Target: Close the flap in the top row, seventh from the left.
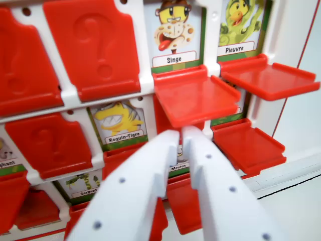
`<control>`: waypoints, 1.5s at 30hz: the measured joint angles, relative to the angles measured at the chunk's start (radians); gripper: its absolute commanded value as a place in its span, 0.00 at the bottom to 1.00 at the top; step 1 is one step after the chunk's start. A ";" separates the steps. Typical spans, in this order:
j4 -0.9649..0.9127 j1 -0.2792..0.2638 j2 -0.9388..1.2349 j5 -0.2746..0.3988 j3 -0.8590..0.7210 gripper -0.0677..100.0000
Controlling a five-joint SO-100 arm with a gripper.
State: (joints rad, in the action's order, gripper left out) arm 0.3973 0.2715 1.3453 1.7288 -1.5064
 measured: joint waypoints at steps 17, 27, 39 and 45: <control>0.000 0.012 -0.132 0.000 0.155 0.00; 0.000 0.012 -0.264 0.000 0.377 0.00; 0.000 0.012 -0.325 -0.023 0.445 0.00; 0.041 0.012 -0.319 -0.041 0.445 0.00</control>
State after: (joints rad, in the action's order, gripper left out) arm 0.4387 0.2838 1.0262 1.6874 -1.0615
